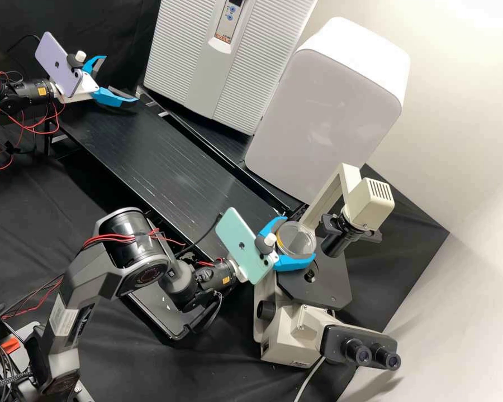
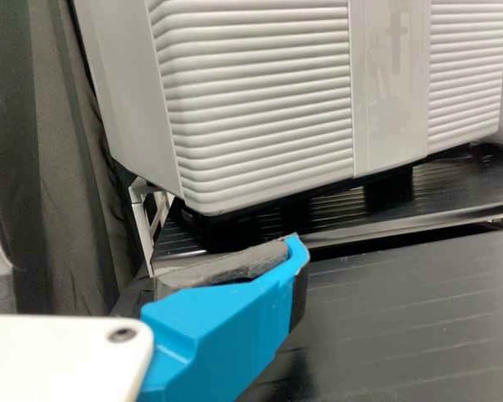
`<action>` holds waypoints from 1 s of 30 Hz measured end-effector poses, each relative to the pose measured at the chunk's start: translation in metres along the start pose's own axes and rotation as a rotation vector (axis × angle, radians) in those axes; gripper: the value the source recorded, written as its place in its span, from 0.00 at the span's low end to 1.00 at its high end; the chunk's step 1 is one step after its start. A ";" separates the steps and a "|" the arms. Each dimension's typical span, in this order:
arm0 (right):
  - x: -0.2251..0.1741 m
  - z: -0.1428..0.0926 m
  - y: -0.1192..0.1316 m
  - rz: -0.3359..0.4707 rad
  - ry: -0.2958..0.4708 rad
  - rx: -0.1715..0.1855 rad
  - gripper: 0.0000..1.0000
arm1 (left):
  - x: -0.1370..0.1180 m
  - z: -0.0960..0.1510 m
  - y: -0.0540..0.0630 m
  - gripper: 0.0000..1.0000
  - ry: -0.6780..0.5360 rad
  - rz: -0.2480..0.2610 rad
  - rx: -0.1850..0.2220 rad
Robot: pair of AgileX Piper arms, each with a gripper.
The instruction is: Place the petri dish on the microscope
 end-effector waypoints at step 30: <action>-0.004 0.023 0.023 0.009 -0.016 -0.031 0.00 | 0.000 0.000 0.000 1.00 0.000 0.000 0.000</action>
